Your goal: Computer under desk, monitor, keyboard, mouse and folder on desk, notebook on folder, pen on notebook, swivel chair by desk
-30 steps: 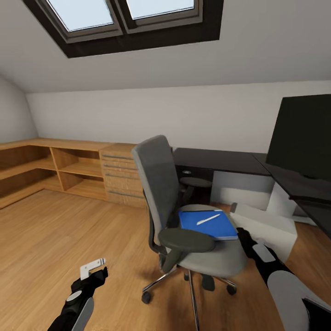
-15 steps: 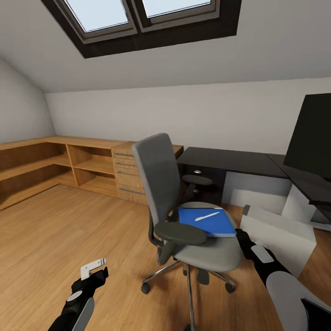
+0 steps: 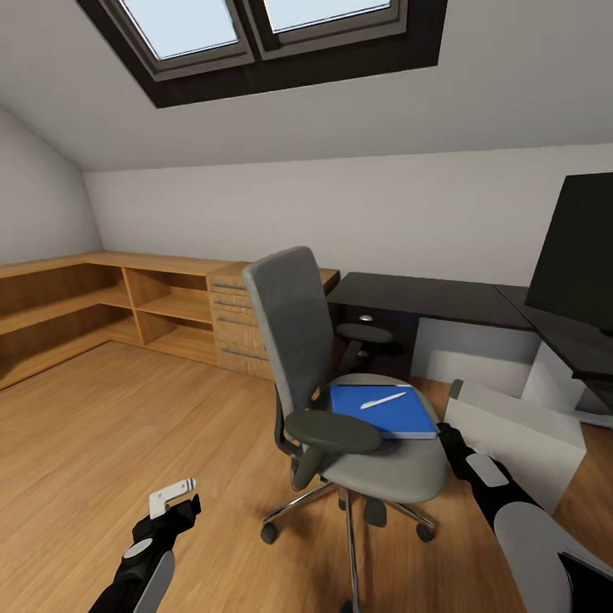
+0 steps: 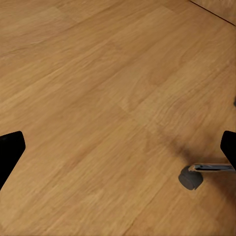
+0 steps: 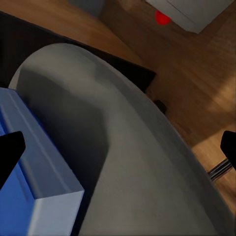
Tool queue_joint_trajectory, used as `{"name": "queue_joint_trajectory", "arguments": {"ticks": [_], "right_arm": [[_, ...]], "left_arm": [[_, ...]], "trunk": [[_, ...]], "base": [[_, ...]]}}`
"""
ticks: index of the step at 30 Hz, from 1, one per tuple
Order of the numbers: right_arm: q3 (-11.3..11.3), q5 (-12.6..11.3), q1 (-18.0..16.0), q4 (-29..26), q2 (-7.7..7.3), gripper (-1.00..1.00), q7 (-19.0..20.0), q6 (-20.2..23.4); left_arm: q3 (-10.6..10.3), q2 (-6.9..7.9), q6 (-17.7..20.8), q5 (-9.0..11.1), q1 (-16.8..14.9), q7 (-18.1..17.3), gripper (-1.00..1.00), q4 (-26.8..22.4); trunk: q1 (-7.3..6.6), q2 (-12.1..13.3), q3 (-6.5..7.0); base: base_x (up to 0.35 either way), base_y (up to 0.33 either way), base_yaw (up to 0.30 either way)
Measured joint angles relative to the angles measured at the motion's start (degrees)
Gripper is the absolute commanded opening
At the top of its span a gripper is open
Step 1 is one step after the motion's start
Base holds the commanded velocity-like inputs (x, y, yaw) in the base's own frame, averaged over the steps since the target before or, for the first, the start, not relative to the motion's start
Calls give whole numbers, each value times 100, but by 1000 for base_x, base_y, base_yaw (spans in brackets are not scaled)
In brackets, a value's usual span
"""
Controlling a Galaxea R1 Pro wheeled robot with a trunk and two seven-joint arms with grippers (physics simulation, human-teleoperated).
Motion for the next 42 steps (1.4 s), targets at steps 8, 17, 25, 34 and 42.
{"name": "queue_joint_trajectory", "arguments": {"ticks": [8,17,25,34,42], "right_arm": [[-8,1,0,-7,-9,100,-5,6],[-16,2,0,-17,-40,100,-13,7],[-16,-8,0,-10,-109,100,-11,16],[-15,-8,0,-2,-108,100,-14,25],[-15,5,-1,7,-108,100,-6,24]], "left_arm": [[0,-1,-7,0,-1,-20,100,2],[-14,-1,-3,0,-1,-26,100,9],[-14,-1,0,0,-2,-28,100,84],[-9,-1,-8,0,-1,-18,100,88],[-7,0,-5,0,0,-18,100,86]], "trunk": [[-2,0,0],[-2,0,0],[-3,0,0],[0,0,0],[0,0,-5]], "base": [[86,0,0],[189,-33,0],[133,-5,0],[67,0,2],[1,0,109]]}}
